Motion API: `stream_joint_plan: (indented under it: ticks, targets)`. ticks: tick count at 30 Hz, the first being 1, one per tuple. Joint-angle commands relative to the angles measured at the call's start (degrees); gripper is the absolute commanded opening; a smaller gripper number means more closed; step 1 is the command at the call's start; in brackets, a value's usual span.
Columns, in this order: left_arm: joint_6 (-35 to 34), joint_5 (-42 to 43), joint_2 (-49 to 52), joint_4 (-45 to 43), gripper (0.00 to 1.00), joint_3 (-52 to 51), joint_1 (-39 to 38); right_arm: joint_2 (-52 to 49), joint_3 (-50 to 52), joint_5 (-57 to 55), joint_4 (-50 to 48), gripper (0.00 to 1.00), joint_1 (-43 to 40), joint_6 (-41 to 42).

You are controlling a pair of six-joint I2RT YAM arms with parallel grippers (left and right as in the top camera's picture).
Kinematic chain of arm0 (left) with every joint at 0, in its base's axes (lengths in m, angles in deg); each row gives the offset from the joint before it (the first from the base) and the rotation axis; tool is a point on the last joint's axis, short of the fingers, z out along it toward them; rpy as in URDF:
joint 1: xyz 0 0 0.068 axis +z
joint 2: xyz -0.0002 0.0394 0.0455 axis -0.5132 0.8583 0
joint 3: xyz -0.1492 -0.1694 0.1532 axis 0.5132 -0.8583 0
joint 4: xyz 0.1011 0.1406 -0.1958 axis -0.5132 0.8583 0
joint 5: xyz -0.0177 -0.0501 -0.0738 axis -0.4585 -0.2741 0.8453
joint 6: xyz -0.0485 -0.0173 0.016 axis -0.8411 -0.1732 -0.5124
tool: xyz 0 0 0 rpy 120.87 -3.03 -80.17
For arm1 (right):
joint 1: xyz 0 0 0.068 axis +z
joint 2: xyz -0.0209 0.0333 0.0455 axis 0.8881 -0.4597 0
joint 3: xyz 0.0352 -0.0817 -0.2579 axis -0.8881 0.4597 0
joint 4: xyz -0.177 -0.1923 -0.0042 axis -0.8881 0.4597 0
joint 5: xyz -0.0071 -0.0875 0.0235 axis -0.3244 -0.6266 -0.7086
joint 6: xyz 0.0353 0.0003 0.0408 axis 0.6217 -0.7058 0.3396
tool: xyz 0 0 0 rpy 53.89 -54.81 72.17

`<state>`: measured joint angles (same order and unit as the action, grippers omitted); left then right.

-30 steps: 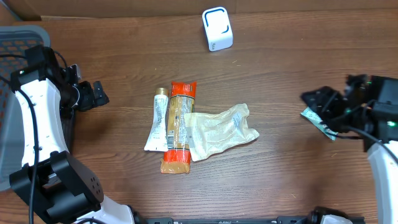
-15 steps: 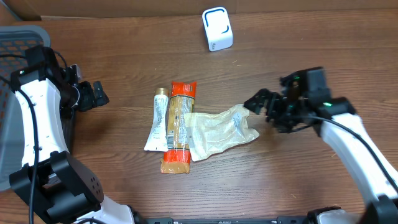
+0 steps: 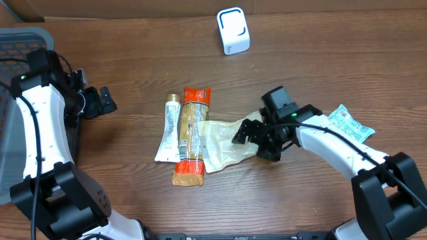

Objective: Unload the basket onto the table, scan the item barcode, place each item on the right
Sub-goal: 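Reach the right gripper to the clear bag and grasp it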

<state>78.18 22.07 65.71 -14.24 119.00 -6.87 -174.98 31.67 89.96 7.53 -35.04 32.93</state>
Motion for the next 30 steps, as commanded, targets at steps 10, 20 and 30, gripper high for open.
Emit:
stream_joint_plan:
  ticks: [10, 20, 30]
  targets:
    - [-1.0, 0.2, 0.4, 0.0, 1.0, 0.7, 0.7, -0.6, 3.0, -18.6, -8.4, 0.7, 12.5, 21.9]
    - [-1.0, 0.2, 0.4, 0.0, 1.0, 0.7, 0.7, -0.8, 3.2, -29.1, -9.6, 0.71, 15.1, 26.4]
    - [-1.0, 0.2, 0.4, 0.0, 1.0, 0.7, 0.7, -4.9, 3.2, -33.5, -14.6, 0.63, 15.1, 27.3]
